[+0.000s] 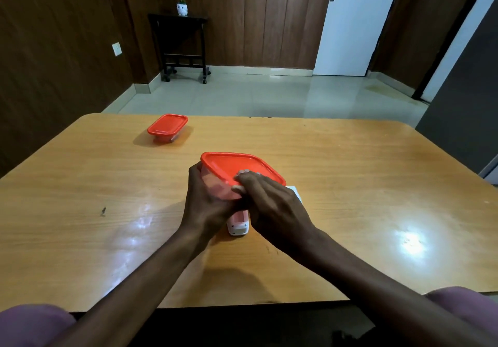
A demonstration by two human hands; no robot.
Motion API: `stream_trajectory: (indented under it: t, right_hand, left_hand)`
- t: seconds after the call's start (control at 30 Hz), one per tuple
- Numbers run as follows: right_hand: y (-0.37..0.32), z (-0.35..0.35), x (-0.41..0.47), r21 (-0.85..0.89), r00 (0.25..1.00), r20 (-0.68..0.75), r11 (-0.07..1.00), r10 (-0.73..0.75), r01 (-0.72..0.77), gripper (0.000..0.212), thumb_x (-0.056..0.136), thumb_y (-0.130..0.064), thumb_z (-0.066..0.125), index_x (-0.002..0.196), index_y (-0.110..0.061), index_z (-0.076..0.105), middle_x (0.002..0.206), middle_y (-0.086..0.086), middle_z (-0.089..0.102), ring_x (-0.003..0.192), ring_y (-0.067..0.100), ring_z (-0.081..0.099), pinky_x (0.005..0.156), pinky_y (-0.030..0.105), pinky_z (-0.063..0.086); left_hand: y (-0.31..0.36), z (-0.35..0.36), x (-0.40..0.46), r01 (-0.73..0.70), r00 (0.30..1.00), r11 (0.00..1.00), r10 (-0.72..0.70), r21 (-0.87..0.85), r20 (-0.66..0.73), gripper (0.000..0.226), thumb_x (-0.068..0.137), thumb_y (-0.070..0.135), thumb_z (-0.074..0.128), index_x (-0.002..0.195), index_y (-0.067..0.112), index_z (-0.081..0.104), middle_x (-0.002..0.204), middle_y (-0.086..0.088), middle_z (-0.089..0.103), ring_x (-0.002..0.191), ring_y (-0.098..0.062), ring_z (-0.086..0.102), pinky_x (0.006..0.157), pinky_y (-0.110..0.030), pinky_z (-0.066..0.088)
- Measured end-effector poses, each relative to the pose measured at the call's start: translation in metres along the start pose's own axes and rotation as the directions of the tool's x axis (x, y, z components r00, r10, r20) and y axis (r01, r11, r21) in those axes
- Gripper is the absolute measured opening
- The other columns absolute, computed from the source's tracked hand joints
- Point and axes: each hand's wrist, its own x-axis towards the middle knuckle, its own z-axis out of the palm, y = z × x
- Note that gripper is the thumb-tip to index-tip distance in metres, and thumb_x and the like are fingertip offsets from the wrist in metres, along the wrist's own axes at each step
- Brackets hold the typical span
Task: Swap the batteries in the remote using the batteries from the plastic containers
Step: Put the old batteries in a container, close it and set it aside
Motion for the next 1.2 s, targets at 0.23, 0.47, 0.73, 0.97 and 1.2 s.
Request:
stream_trajectory:
  t: [0.23, 0.47, 0.73, 0.97, 1.2]
  right_hand:
    - [0.019, -0.022, 0.022, 0.013, 0.991, -0.037, 0.992, 0.13, -0.129, 0.025, 0.102, -0.009, 0.049, 0.122, 0.001, 0.06, 0.091, 0.013, 0.069, 0.059, 0.016, 0.051, 0.049, 0.024, 0.04]
    - [0.032, -0.024, 0.024, -0.28, 0.998, -0.056, 0.96, -0.028, 0.011, 0.031, 0.091, 0.004, 0.052, 0.113, -0.009, 0.07, 0.101, 0.01, 0.071, 0.078, 0.03, 0.065, 0.051, 0.034, 0.048]
    - [0.085, -0.009, 0.013, 0.328, 0.549, 0.025, 0.512, 0.835, -0.794, 0.035, 0.102, -0.008, 0.048, 0.135, -0.012, 0.059, 0.11, 0.006, 0.071, 0.078, 0.017, 0.076, 0.077, 0.029, 0.061]
    - [0.105, 0.015, -0.001, -0.117, 0.354, 0.354, 0.416, 0.866, -0.902, 0.048, 0.087, -0.012, 0.043, 0.133, -0.009, 0.058, 0.116, 0.018, 0.069, 0.112, 0.04, 0.06, 0.094, 0.038, 0.045]
    - [0.116, 0.01, 0.003, -0.351, 0.29, 0.467, 0.476, 0.835, -0.806, 0.066, 0.091, -0.012, 0.041, 0.156, -0.022, 0.032, 0.14, 0.018, 0.056, 0.137, 0.041, 0.028, 0.106, 0.047, 0.032]
  left_hand:
    - [-0.009, 0.003, 0.0, -0.066, 0.997, 0.995, 0.064, 0.071, 0.031, 0.121, 0.043, 0.024, 0.101, 0.142, 0.027, 0.032, 0.142, 0.005, 0.043, 0.124, -0.016, 0.057, 0.092, -0.03, 0.058]
    - [-0.015, -0.001, 0.011, -0.126, 0.99, 0.986, 0.133, 0.113, -0.054, 0.126, 0.029, 0.051, 0.098, 0.137, 0.039, 0.034, 0.144, 0.004, 0.04, 0.13, -0.022, 0.053, 0.097, -0.046, 0.055]
    - [-0.013, -0.008, 0.009, -0.173, 0.975, 0.959, 0.199, 0.224, -0.096, 0.121, 0.043, 0.033, 0.101, 0.142, 0.028, 0.032, 0.142, 0.004, 0.039, 0.132, -0.011, 0.044, 0.107, -0.041, 0.046]
    - [-0.013, -0.007, 0.007, -0.167, 0.977, 0.962, 0.19, 0.216, -0.093, 0.123, 0.044, 0.03, 0.101, 0.143, 0.03, 0.029, 0.144, 0.006, 0.037, 0.134, -0.011, 0.042, 0.109, -0.041, 0.046]
    - [-0.01, -0.002, 0.005, -0.177, 0.979, 0.961, 0.195, 0.213, -0.067, 0.123, 0.045, 0.032, 0.1, 0.144, 0.033, 0.027, 0.144, 0.006, 0.036, 0.134, -0.013, 0.044, 0.109, -0.041, 0.046]
